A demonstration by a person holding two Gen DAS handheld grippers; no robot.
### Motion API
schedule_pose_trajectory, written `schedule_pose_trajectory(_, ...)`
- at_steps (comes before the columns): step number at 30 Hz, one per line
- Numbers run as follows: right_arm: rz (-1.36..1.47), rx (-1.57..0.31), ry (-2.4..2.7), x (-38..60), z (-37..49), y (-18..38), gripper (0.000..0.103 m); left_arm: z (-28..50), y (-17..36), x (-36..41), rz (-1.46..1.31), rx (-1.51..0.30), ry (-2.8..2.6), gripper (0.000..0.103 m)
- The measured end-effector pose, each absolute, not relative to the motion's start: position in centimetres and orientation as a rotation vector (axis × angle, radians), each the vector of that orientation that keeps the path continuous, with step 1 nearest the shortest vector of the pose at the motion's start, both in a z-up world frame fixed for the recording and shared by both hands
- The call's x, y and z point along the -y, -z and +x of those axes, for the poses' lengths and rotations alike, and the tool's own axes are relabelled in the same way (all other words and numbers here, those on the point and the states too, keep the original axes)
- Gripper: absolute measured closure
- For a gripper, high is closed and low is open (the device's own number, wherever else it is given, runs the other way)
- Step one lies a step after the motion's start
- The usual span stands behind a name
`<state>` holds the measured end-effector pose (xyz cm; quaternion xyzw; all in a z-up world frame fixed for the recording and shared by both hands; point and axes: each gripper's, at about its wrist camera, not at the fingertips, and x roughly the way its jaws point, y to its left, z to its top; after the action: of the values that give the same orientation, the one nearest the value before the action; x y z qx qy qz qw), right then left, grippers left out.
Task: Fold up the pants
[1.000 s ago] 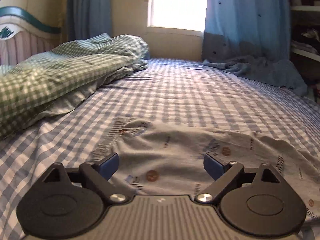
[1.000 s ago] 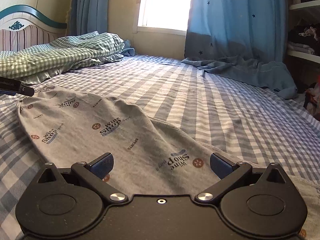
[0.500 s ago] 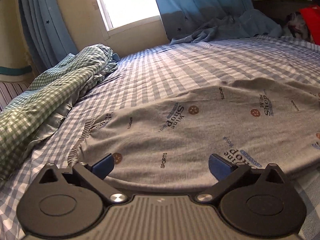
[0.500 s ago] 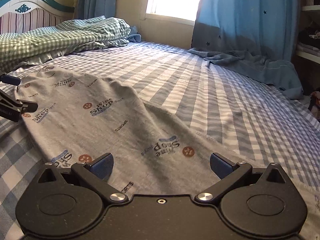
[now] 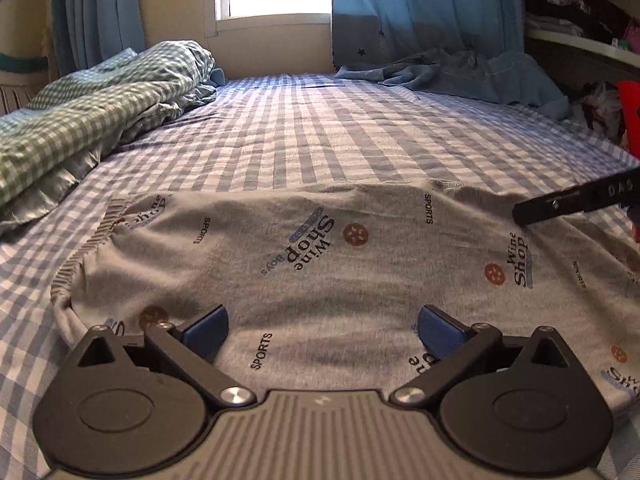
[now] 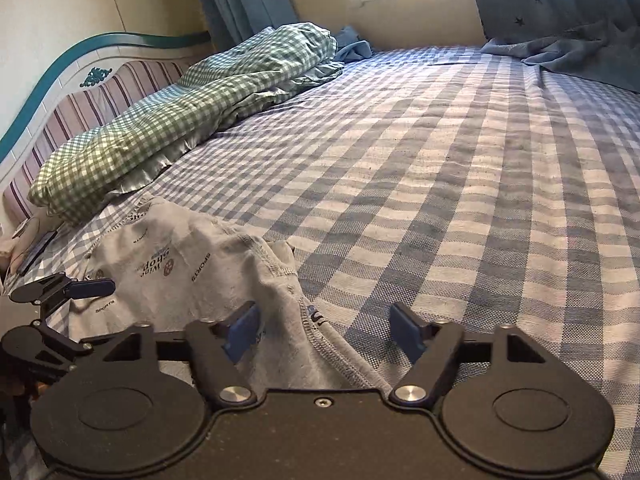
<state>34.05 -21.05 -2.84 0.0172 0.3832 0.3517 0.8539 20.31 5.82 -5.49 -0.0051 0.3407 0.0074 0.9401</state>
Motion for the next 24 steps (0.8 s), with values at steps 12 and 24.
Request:
schedule_pose_trajectory(12,-0.400,-0.579,-0.735,16.9,24.3,2.7,0.085,20.6,5.8,-6.1,-0.032,-0.703,-0.011,0.001)
schedule_pose_trajectory(24,0.407,-0.924,-0.881,19.2,36.1,3.4,0.036,20.6,5.8,-6.1,-0.032,-0.702,-0.010,0.001)
